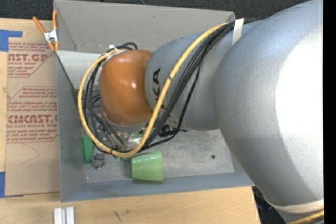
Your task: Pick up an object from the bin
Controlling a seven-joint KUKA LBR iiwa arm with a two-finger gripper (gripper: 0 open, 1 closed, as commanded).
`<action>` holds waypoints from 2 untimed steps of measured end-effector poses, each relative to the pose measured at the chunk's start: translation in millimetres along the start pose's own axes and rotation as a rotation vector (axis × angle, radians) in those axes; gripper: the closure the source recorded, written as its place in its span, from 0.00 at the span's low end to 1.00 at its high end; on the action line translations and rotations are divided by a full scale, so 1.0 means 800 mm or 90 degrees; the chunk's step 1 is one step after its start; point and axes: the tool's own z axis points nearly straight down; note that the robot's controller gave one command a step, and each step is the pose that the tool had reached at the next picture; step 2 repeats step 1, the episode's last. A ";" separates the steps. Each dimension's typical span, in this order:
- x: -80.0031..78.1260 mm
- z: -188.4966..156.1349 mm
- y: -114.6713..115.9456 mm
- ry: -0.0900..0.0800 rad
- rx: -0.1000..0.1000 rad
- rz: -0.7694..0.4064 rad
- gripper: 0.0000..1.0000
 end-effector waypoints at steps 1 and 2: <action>-0.016 -0.116 -0.011 -0.001 0.000 0.006 1.00; -0.016 -0.116 -0.011 -0.001 0.000 0.006 1.00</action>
Offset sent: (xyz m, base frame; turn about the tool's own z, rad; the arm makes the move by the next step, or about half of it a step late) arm 0.0088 -0.0127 0.0885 0.0112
